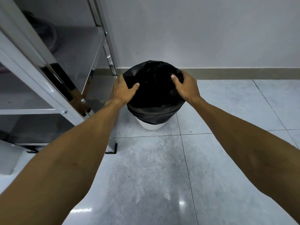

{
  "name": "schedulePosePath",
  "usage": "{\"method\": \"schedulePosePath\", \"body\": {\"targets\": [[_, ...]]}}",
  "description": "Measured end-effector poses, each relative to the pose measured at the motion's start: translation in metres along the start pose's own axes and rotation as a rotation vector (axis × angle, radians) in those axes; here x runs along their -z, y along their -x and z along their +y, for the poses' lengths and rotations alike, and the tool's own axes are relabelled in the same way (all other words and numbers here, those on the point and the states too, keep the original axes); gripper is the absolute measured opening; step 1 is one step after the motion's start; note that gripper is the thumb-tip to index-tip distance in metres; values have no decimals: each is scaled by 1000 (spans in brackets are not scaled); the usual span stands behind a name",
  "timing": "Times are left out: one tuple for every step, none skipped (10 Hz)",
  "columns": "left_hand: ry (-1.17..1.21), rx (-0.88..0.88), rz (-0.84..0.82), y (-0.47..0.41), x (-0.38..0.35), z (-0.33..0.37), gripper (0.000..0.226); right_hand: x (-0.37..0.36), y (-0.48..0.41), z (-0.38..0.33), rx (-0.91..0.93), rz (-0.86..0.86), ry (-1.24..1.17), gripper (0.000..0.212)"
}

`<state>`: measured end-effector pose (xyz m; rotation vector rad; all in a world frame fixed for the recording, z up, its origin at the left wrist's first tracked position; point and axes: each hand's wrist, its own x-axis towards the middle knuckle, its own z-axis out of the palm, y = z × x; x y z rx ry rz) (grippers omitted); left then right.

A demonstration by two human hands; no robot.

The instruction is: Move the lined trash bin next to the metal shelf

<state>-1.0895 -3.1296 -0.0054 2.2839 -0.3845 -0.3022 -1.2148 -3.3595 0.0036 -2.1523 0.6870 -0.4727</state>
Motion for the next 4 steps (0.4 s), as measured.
{"method": "schedulePosePath", "body": {"targets": [[2, 23, 9, -7, 1, 2, 87, 0, -3, -3, -7, -24, 43, 51], [-1, 34, -3, -10, -1, 0, 93, -1, -6, -3, -10, -36, 68, 53], [-85, 12, -37, -13, 3, 1, 101, 2, -8, 0, 5, -68, 86, 63], [-218, 20, -77, -7, 16, 16, 102, 11, -7, -11, -16, -134, 146, 75]]}}
